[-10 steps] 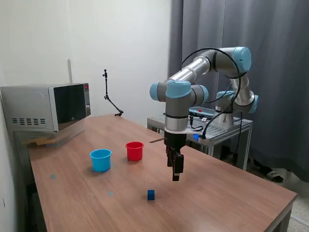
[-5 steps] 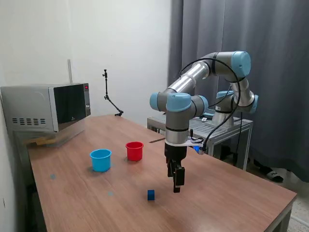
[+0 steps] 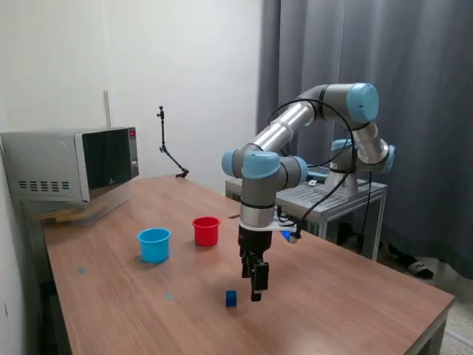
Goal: Place red objects in the red bin, and blue objects in the blue bin.
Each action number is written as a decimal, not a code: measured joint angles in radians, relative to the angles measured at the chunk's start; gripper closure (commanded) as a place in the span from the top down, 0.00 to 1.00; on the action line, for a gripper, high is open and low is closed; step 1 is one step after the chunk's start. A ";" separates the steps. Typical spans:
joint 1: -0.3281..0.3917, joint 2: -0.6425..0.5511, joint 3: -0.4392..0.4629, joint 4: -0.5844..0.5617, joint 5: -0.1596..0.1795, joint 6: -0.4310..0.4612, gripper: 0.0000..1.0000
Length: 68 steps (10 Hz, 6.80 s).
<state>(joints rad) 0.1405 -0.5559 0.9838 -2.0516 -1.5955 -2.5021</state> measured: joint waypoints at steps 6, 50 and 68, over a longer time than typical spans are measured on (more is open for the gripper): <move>-0.035 0.039 -0.064 -0.020 -0.002 -0.015 1.00; -0.026 0.071 -0.067 -0.021 0.003 -0.025 0.00; -0.247 -0.163 0.023 0.001 -0.086 -0.127 0.00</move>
<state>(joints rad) -0.1066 -0.7191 1.0070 -2.0506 -1.6811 -2.6287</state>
